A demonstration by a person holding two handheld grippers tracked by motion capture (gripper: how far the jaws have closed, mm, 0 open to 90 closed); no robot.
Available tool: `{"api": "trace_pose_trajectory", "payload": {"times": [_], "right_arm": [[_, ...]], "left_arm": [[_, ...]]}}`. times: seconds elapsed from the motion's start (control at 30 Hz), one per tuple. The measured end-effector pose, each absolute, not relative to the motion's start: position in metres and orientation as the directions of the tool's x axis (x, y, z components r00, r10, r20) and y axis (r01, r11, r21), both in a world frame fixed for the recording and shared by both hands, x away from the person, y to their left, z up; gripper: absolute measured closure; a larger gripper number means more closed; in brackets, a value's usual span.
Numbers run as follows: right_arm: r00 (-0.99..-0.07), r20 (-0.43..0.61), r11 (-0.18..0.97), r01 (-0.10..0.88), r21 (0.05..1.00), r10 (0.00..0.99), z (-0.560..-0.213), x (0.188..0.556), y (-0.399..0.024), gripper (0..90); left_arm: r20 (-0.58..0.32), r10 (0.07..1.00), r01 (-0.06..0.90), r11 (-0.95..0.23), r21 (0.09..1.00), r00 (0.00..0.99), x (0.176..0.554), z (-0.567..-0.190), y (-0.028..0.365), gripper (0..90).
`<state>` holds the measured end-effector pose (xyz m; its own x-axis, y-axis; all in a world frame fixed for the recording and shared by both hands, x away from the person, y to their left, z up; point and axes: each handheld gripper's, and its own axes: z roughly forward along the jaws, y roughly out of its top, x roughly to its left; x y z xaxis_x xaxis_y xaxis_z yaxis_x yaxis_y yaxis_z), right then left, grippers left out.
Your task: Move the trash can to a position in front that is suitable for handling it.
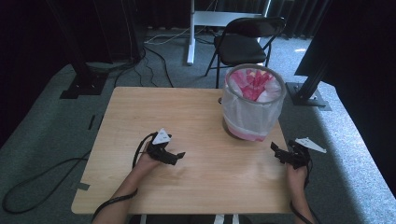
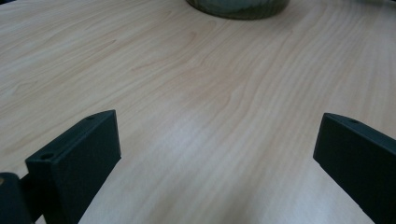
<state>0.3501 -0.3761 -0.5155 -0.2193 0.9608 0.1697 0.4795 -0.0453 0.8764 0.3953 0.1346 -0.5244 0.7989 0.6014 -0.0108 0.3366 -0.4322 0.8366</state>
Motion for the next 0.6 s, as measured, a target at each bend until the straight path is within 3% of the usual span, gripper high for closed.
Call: {"api": "trace_pose_trajectory", "payload": {"times": [0.6], "right_arm": [[-0.226, 0.166, -0.043, 0.467, 0.883, 0.96, -0.514, 0.383, -0.389, 11.1]], "left_arm": [[0.018, 0.599, 0.306, -0.434, 0.847, 0.801, 0.452, -0.51, 0.082, 0.7]]}}
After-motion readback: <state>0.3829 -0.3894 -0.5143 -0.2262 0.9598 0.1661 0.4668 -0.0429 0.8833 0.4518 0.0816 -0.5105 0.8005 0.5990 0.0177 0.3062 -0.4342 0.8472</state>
